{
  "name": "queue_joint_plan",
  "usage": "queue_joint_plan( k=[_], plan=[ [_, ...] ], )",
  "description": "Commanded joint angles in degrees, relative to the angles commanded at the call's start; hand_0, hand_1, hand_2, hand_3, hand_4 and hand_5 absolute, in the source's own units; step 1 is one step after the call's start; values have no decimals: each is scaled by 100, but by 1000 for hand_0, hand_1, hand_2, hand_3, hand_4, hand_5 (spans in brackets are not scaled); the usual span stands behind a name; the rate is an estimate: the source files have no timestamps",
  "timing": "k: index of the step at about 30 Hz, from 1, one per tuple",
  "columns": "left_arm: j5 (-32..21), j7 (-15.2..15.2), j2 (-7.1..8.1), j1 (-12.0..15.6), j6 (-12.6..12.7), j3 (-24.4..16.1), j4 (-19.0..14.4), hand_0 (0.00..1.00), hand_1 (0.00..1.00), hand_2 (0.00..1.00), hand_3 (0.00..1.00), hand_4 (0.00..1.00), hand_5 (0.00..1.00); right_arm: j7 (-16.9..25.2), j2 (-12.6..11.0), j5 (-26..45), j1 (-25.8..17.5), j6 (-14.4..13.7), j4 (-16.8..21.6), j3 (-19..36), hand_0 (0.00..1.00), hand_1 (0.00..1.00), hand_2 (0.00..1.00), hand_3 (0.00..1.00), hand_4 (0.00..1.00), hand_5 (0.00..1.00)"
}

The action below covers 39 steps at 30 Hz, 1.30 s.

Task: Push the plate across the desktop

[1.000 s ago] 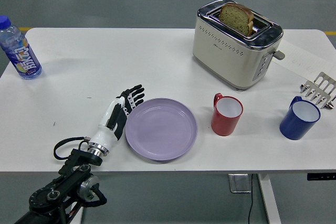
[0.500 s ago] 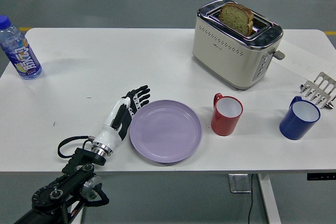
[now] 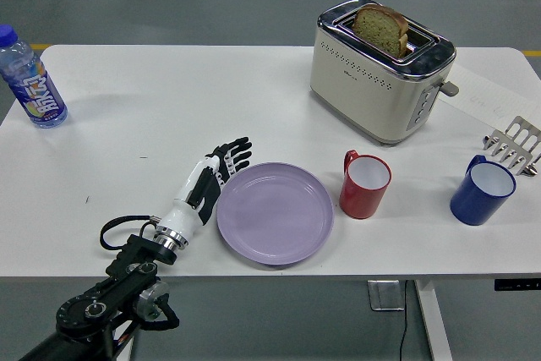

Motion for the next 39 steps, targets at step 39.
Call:
queue_joint_plan(
  k=[39],
  plan=[
    [411,428,0,-129,-81,-1007,-9,846,868,876,822,474,998,10,-44,-10,46,-11,0,39,608,545,631,630,140,358]
  ],
)
